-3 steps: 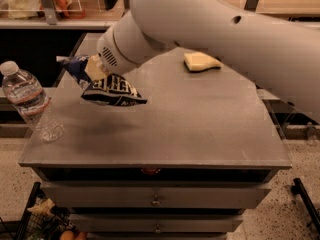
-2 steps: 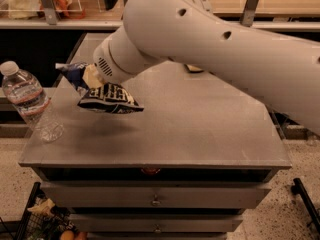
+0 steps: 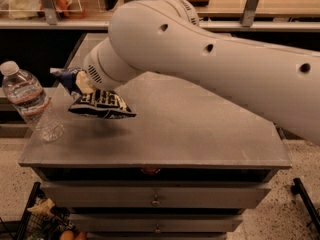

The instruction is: Move blue chip bag near water bottle

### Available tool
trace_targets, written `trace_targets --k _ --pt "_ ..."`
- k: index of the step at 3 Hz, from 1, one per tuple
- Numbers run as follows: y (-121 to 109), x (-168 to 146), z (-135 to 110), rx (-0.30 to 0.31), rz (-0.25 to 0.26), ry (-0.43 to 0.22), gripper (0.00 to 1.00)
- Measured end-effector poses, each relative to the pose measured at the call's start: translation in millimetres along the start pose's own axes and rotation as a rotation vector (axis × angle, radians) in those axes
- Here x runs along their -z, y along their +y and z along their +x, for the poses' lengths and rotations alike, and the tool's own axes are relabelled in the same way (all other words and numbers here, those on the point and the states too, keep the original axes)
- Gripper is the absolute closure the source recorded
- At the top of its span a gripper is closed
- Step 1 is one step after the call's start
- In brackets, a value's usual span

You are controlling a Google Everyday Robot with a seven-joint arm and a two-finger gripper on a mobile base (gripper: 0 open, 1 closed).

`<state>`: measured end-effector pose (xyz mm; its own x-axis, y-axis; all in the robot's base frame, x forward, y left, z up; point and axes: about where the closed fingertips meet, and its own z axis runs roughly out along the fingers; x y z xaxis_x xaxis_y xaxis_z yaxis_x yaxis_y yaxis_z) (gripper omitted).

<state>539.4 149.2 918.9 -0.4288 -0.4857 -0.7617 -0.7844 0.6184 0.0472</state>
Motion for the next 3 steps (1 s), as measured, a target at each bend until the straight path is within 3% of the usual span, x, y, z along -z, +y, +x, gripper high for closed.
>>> trace_targets --k 3 --pt "5.4 -4.9 1.7 -0.011 -0.004 0.008 0.12"
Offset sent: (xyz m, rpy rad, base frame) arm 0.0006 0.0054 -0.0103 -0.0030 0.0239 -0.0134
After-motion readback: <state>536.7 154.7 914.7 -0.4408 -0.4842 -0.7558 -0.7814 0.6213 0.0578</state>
